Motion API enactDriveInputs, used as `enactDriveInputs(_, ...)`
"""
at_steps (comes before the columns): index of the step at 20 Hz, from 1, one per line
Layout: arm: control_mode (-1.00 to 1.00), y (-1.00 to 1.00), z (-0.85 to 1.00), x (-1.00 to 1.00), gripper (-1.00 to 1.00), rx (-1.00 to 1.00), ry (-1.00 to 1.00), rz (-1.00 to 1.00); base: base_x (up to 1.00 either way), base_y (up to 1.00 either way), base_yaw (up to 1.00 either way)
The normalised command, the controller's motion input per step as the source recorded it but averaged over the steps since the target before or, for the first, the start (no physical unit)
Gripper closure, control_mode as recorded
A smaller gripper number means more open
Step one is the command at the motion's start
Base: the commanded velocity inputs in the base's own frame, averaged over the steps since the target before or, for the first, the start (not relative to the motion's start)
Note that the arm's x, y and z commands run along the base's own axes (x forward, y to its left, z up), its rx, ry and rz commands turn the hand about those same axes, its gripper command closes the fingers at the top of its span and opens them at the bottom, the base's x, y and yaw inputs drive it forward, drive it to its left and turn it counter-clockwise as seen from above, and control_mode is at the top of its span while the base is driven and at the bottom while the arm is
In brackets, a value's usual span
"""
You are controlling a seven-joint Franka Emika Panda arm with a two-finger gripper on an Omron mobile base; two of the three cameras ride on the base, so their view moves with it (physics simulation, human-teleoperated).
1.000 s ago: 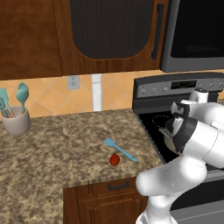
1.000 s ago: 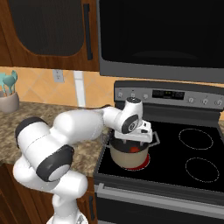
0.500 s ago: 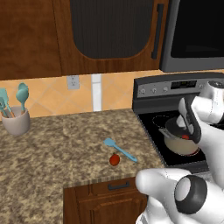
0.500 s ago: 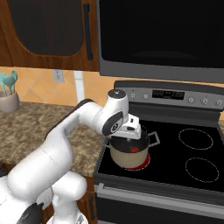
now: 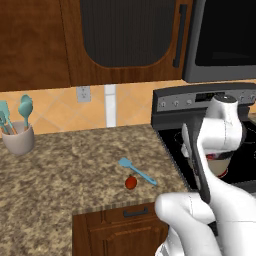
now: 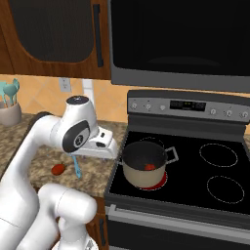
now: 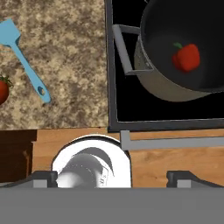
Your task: Put the tomato and bell pepper in the pot. Retrieve the spatula and lightly stir the vegetables in the pot.
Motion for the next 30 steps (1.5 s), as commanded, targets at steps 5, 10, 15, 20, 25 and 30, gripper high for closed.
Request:
enactDriveInputs(5, -1.0, 1.0, -0.01, 0.04, -1.0, 0.0, 0.03, 0.0, 0.0, 0.0, 0.0)
enactDriveInputs(10, -1.0, 1.0, 0.0, 0.17, -1.0, 0.0, 0.2, -0.01, 0.0, 0.0, 0.0)
enactDriveInputs(15, -1.0, 1.0, -0.16, 0.11, -1.0, 0.0, 0.07, -0.06, 0.0, 0.0, 0.0)
enactDriveInputs(20, -1.0, 0.78, -0.52, 0.38, -1.0, 0.0, 0.02, 0.0, 0.0, 0.0, 0.0)
enactDriveInputs(25, -1.0, 0.52, -0.52, 0.45, -1.0, -0.04, 0.03, 0.0, 0.0, 0.0, 0.0)
enactDriveInputs(30, -1.0, 0.02, -0.34, 0.5, -1.0, -0.03, 0.01, 0.0, 0.0, 0.0, 0.0)
